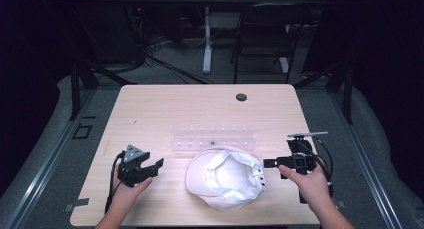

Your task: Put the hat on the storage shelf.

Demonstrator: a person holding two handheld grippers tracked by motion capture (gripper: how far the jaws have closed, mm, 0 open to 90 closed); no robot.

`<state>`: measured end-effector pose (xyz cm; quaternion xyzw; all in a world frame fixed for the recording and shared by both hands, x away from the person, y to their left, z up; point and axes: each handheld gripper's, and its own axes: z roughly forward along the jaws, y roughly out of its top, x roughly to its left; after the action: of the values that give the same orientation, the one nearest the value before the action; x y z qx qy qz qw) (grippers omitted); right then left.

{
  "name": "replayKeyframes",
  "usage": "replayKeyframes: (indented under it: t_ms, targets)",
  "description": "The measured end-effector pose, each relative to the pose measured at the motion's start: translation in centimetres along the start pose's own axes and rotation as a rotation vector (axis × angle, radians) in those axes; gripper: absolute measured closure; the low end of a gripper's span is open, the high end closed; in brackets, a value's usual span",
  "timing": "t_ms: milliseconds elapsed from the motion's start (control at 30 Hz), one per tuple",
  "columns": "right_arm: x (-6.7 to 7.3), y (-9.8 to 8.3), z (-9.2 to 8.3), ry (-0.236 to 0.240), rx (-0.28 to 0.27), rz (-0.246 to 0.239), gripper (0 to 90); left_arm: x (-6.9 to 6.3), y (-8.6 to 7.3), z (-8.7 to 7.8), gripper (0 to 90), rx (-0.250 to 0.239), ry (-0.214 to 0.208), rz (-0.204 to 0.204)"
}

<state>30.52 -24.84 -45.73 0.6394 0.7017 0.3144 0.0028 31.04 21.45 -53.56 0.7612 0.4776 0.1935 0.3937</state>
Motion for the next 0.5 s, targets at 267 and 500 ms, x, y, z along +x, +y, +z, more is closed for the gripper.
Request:
replayKeyframes:
  t_ms: [267,500]
  targets:
    - [0.5,0.7,0.7,0.026,0.094,0.036,35.6,-0.3,-0.1,0.1,40.8,0.008,-0.001,0.014]
    - [1.2,0.3,1.9,0.04,0.141,0.046,34.9,-0.3,-0.1,0.1,40.7,0.016,0.003,0.022]
